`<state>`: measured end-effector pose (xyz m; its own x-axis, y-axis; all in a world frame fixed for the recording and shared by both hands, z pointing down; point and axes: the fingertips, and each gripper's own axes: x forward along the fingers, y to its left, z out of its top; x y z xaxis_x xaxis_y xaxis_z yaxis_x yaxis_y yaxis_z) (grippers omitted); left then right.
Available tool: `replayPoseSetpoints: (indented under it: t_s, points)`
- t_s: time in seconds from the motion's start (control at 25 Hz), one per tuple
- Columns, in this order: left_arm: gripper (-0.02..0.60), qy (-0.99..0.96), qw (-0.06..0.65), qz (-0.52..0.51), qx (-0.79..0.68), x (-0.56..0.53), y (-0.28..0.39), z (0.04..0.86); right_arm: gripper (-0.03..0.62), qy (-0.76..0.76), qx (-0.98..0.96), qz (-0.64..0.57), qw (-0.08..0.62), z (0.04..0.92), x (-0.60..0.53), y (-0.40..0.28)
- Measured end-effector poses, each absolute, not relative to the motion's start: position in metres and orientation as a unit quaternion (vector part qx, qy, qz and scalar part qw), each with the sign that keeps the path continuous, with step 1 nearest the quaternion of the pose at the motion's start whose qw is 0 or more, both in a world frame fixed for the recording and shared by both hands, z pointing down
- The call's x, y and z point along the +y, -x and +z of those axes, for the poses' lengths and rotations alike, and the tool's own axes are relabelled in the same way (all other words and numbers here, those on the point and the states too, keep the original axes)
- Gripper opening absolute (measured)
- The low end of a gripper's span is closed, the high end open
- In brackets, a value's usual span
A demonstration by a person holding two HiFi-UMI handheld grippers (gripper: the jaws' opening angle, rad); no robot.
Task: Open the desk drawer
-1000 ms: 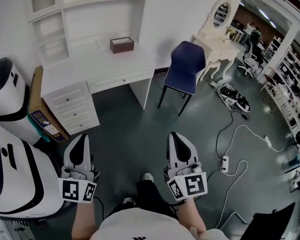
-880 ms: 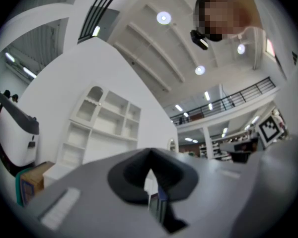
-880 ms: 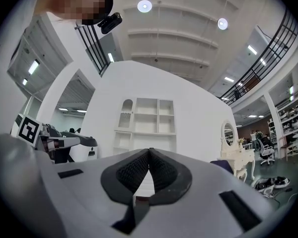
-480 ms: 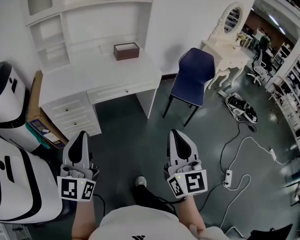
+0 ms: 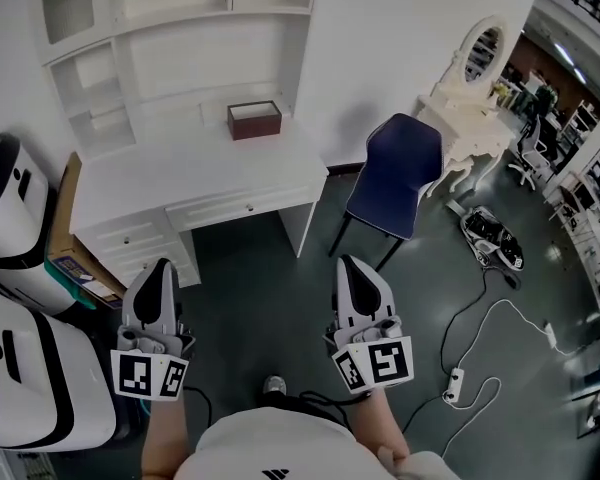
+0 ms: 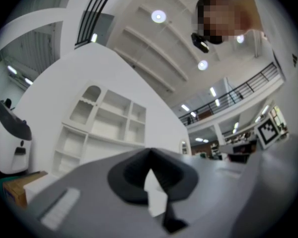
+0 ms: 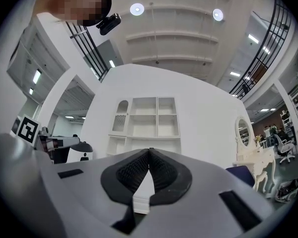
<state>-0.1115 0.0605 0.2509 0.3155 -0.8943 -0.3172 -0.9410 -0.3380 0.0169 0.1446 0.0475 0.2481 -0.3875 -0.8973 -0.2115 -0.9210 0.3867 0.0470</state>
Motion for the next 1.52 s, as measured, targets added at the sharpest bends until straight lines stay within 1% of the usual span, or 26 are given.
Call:
replayPoseSetpoints:
  t_s: [0.32,0.48,0.88,1.36,1.52]
  points:
    - [0.005,0.800,0.098,0.141,0.575,0.015,0.085,0.245,0.002,0.533,0.839,0.074,0.080,0.251,-0.007,-0.164]
    - [0.005,0.798,0.095,0.131,0.581,0.001,0.083,0.251,0.002,0.523,0.846,0.064,0.079,0.259,-0.025,-0.161]
    - [0.005,0.799,0.085,0.126,0.582,-0.061,0.104,0.263,0.002,0.524,0.847,0.056,0.070,0.271,-0.087,-0.142]
    - [0.005,0.832,0.093,0.123,0.533,-0.182,0.139,0.260,0.002,0.552,0.828,0.062,0.073,0.268,-0.195,-0.093]
    - [0.005,0.846,0.099,0.113,0.511,-0.221,0.148,0.263,0.002,0.560,0.824,0.063,0.062,0.275,-0.227,-0.075]
